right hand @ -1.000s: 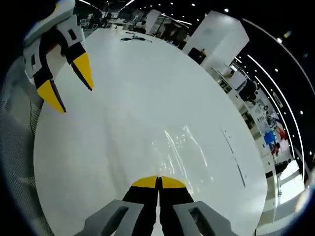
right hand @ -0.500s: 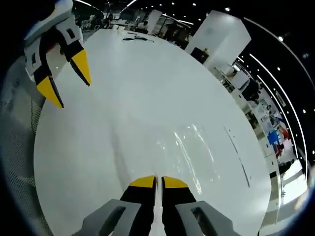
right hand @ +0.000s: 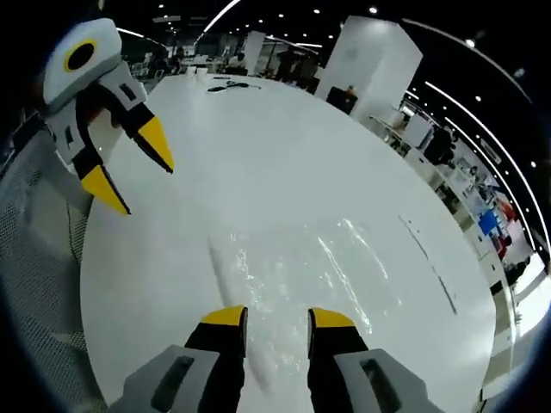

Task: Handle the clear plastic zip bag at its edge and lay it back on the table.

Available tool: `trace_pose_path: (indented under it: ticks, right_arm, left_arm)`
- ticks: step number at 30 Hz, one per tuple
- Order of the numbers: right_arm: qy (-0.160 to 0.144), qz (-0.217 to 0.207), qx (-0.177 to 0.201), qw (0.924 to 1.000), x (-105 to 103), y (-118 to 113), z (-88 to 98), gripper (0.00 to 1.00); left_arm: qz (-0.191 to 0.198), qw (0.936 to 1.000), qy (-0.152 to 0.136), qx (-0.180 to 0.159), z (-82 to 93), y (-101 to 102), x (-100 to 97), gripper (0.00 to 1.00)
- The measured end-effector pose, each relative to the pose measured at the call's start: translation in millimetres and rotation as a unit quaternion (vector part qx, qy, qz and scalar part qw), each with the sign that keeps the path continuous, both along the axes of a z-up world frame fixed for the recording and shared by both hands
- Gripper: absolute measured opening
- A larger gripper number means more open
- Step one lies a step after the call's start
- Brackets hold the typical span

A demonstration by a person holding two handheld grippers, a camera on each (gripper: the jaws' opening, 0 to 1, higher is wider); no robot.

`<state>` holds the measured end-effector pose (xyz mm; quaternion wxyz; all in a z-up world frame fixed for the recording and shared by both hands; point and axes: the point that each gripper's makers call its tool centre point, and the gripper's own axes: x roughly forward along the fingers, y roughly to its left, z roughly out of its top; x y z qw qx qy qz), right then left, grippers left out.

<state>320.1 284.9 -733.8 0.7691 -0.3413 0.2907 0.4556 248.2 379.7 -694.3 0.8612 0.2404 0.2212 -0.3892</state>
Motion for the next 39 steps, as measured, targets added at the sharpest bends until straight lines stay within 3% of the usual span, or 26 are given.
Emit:
trace_pose_path:
  ticks: [5,7,14,26,32,39]
  right_arm:
    - [0.003,-0.004,0.016,0.9999,-5,1,8.6,0.33]
    - [0.017,-0.010,0.031,0.9993,-8,3,9.4,0.36]
    - [0.014,-0.017,0.054,0.9983,-10,1,17.2,0.52]
    - [0.000,-0.045,0.086,0.9953,-18,-10,32.1,0.63]
    - [-0.001,-0.066,0.115,0.9912,-26,-17,40.7,0.71]
    - [-0.001,-0.092,0.141,0.9858,-35,-28,44.0,0.78]
  left_arm:
    - [0.005,1.0000,0.001,-0.004,1.7,1,0.5,0.28]
    - [0.009,0.9999,0.003,-0.006,1.5,2,0.9,0.29]
    - [0.019,0.9997,0.007,-0.016,3.5,2,3.4,0.33]
    - [0.040,0.9986,0.014,-0.031,6.6,1,5.1,0.49]
    - [0.054,0.9969,0.035,-0.045,4.1,1,1.5,0.59]
    - [0.068,0.9950,0.031,-0.067,10.5,3,5.6,0.70]
